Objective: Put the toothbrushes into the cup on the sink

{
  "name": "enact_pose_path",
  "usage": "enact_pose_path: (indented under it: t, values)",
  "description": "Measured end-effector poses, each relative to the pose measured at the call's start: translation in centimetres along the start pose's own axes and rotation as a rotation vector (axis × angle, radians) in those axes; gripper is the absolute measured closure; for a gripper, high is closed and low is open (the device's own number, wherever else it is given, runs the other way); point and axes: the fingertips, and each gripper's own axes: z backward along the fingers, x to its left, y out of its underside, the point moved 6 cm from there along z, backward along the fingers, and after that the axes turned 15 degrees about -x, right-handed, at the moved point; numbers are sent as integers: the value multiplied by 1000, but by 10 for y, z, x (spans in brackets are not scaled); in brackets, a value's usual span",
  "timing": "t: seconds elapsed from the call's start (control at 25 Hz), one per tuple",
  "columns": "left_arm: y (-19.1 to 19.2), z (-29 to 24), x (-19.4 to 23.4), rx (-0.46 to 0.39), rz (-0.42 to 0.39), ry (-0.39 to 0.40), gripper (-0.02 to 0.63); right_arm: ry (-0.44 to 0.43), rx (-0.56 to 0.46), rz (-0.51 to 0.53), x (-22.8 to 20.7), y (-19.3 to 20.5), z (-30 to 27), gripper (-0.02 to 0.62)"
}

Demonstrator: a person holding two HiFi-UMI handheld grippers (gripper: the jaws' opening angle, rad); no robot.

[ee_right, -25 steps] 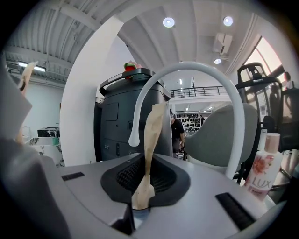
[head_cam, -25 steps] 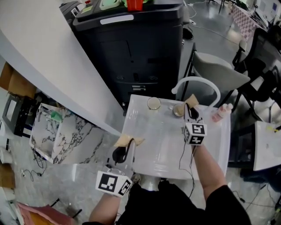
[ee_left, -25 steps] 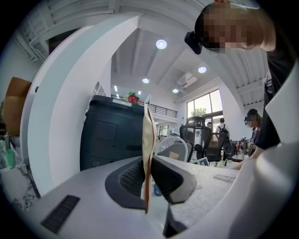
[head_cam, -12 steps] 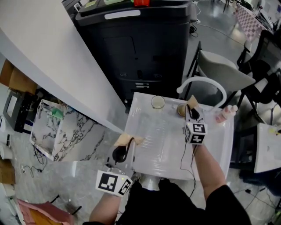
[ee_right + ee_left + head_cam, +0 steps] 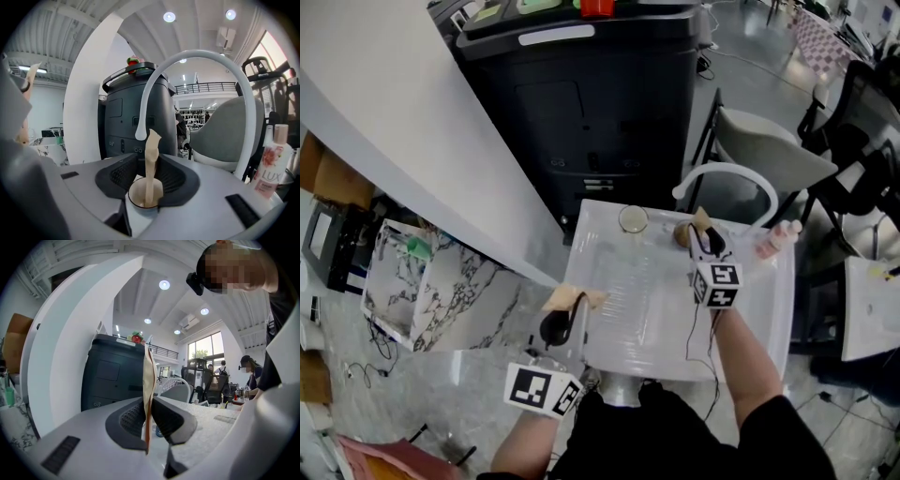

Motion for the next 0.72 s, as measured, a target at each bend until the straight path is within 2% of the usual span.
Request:
enact_pose_path:
  t: [0.28,0.48,0.72]
  values:
    - [-10,3,1,-18,11,36,568,36,-27,20,-1,-21,14,454]
    - [-18,4,3,-33,18,71,568,80,-78,25,1,-45,24,456]
    - [-28,6,3,-52,24,121,568,80,-168,25,20,-87,44,459]
